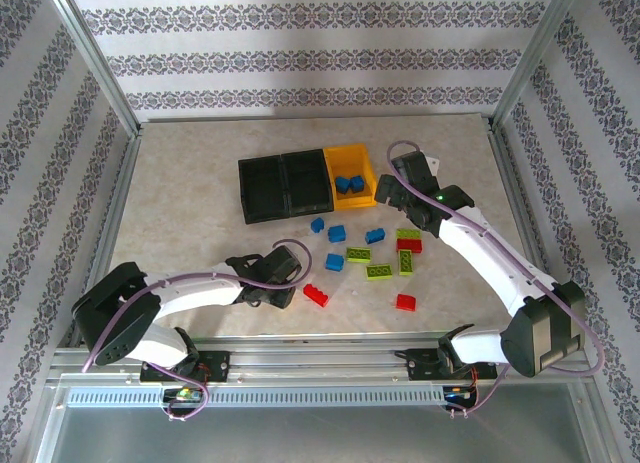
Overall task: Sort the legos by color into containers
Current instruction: Pick up the lego from the middle-left of the table, then place the lego in the container.
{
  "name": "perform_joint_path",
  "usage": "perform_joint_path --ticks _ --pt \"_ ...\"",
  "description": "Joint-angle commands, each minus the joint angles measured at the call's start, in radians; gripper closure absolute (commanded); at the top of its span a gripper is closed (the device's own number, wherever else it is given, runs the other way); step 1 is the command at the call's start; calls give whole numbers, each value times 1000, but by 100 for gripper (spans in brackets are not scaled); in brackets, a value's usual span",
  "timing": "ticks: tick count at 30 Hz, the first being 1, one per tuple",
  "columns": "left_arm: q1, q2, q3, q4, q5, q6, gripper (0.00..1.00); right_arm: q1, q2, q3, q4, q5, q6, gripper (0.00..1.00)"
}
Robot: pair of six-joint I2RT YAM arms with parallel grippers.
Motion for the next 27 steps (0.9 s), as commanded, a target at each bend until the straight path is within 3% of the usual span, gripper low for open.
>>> perform_joint_path --ticks 1,10,20,27 --pt "-13 21 11 -20 -64 -36 60 -8 5 -11 10 21 13 1" --pt "63 -29 35 -14 -98 -78 66 -11 12 -49 8 29 45 2" --pt "255 -72 169 29 -136 -50 68 -10 11 -78 8 20 71 2" --pt "374 0 343 38 -142 49 68 -10 -3 -95 6 23 79 2"
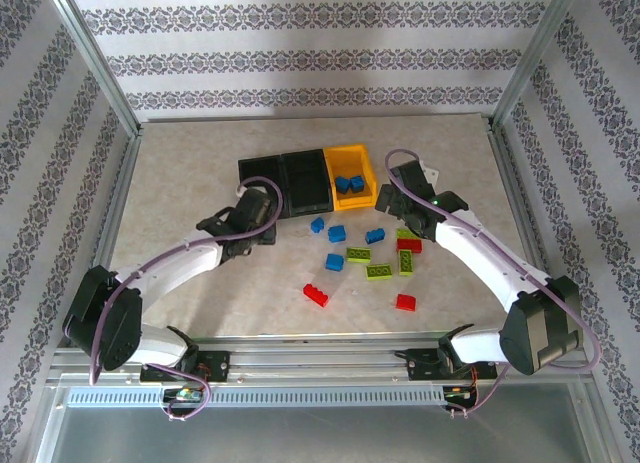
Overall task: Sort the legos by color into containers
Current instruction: Place the lego in the container.
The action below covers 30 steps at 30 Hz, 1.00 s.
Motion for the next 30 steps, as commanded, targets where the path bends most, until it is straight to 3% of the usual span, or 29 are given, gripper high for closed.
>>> perform_joint_path --ticks 1,10,20,30 --pt "51 45 97 23 -25 77 68 -9 -19 -21 -6 21 22 2" --pt "150 224 277 32 42 108 68 -14 -51 -51 -20 41 41 2" --pt "163 415 440 -36 16 132 67 -77 -93 -115 -22 33 80 2" --pt "163 464 459 -48 -2 131 61 -134 -141 -222 -17 -25 110 2"
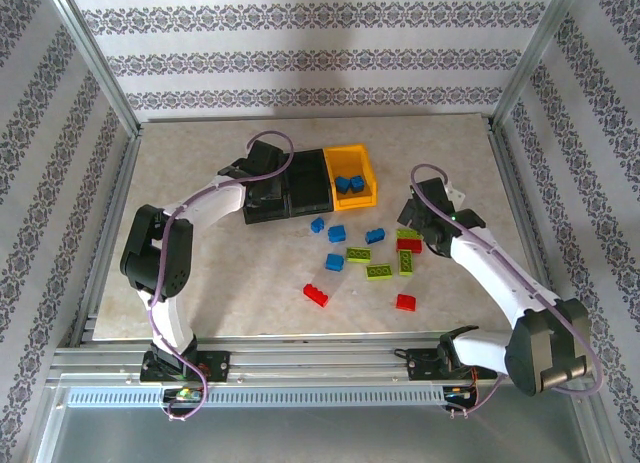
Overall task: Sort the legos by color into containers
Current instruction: Place the lego in the container, then pick up the lego from the bottom-right of the table.
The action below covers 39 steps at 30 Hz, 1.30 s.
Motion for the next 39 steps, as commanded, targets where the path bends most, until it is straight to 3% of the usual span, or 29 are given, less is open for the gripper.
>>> perform_joint_path --ticks 1,6,11,20,33,39 --pt "13 12 29 -31 -15 19 59 -6 -23 -39 -13 -24 30 2" --pt "14 8 27 -35 -7 13 52 -6 -29 -91 -15 -55 49 2" --pt "14 -13 18 -35 2 9 52 -5 -35 -125 -15 -81 61 2" --pt "12 -112 -32 -25 50 -14 42 2 -30 -160 -23 -142 64 11" --pt "8 -314 -180 50 132 -81 0 70 90 -141 5 -202 50 20" --pt "-14 -404 -268 60 127 -95 0 81 159 -122 25 -228 43 28"
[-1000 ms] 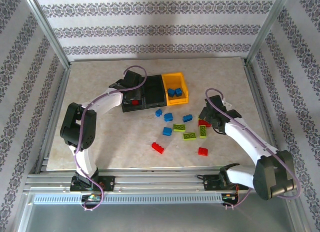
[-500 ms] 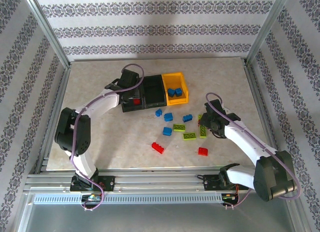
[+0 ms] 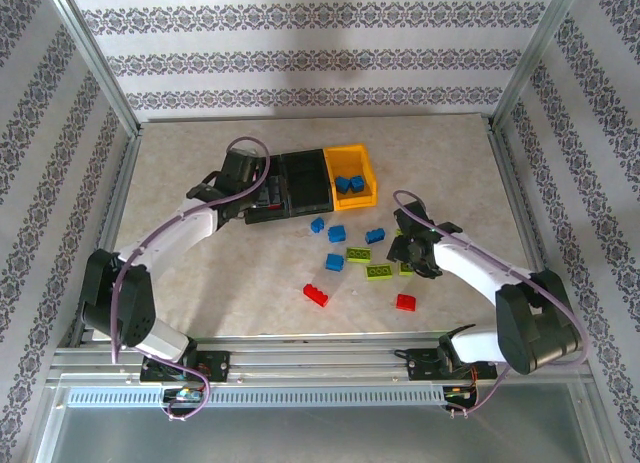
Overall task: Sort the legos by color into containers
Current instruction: Pick up the lego from the bottom-right of the table.
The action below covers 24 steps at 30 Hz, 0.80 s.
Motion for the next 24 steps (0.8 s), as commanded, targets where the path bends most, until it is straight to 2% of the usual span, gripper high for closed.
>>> perform_joint_path --ticks 1,12,24 --pt "-18 -65 -49 34 -1 -27 0 17 36 28 14 -23 0 29" --pt "-82 -198 -205 76 -8 -58 0 31 125 36 58 -25 -1 33" --pt "-146 -251 -291 65 -4 -90 0 34 140 51 59 -28 -14 46"
